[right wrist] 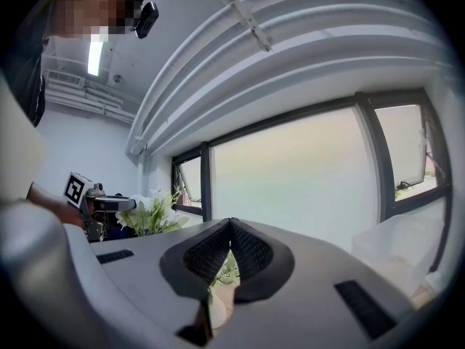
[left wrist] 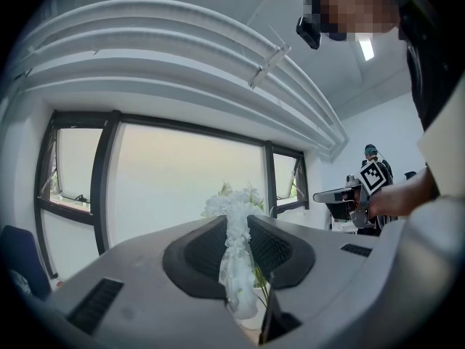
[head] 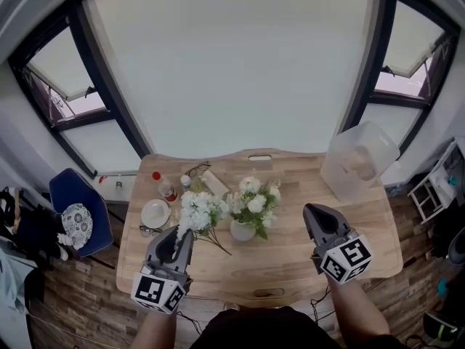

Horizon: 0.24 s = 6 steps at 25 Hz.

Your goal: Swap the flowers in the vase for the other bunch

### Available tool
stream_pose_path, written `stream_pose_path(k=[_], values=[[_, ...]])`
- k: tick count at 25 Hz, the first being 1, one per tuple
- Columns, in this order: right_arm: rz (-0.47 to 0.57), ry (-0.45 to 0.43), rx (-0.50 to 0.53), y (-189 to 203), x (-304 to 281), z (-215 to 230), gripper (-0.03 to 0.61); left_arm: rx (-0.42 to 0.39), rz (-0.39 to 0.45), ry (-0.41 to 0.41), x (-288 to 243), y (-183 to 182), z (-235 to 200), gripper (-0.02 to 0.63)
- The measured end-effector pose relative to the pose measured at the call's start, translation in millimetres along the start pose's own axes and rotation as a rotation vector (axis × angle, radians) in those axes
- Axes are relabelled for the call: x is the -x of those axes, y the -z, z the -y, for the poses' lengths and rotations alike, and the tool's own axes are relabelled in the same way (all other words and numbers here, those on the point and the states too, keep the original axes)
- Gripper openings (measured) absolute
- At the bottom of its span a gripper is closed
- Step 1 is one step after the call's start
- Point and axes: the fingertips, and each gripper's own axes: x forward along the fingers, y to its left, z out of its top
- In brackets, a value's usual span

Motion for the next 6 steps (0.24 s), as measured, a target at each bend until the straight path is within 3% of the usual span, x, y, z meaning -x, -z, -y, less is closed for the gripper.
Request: stream_pose_path(k=[6], values=[[0.011,-0.013,0.007,-7.8,-4.9,-4.9,0.026,0.003,0.0,0.003,-0.8,-0.8,1.9,0.082]])
